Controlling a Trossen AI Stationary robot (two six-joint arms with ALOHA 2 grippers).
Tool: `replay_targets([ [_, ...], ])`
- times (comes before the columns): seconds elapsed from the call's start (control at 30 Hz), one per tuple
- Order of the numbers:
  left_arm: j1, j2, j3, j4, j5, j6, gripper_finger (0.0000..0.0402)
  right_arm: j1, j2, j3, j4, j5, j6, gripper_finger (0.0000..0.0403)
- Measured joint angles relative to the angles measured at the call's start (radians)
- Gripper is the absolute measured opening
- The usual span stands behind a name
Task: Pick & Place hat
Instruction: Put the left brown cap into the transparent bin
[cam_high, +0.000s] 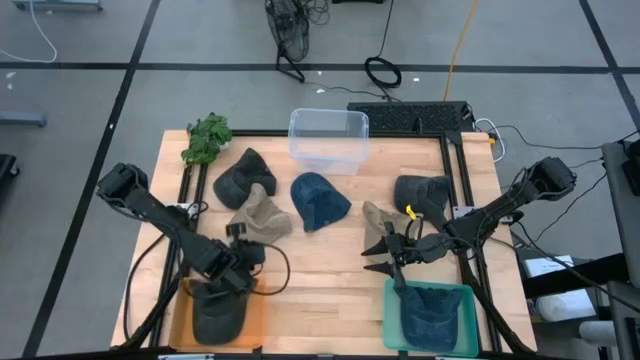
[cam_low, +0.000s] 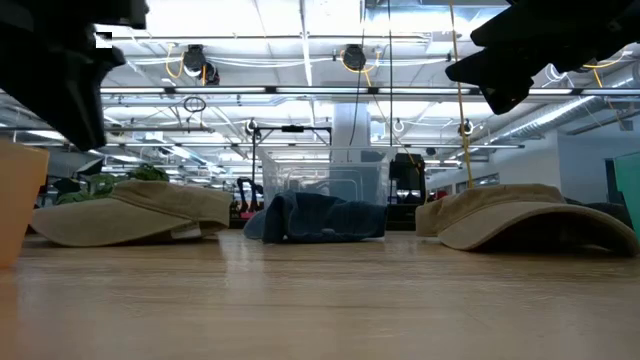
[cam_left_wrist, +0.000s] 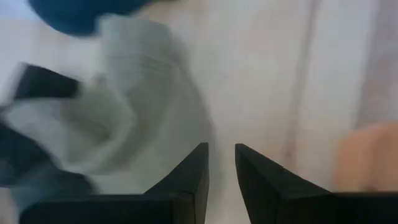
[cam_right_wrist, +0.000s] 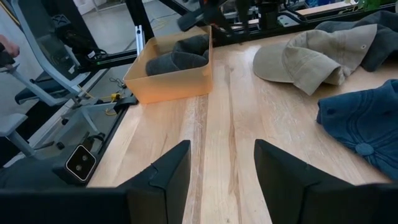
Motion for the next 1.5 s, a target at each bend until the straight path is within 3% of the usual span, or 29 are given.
replay_targets([
  [0.23,0.108,0.000,-0.013,-0.009,0.077,0.310,0.0090,0.000,0.000,0.000,-0.002,-0.001,-0.019,0.0155],
  [0.37,0.159,0.000,-0.012,-0.063,0.034,0.339,0.0103,0.000,0.000,0.000,-0.008,-0.002,-0.022,0.0155],
  [0.63,0.193,0.000,-0.012,-0.135,-0.065,0.442,0.0190,0.000,0.000,0.000,-0.024,-0.003,-0.033,0.0155],
  [0.9,0.252,0.000,-0.045,-0.182,-0.069,0.542,0.0252,0.000,0.000,0.000,-0.023,-0.003,-0.045,0.0155],
  [1.1,0.276,0.000,-0.082,-0.131,-0.066,0.533,0.0239,0.001,0.000,0.000,-0.035,-0.004,-0.048,0.0155],
  [1.5,0.290,0.000,-0.149,-0.093,-0.020,0.531,0.0157,0.001,0.000,0.000,-0.055,-0.004,-0.048,0.0155],
])
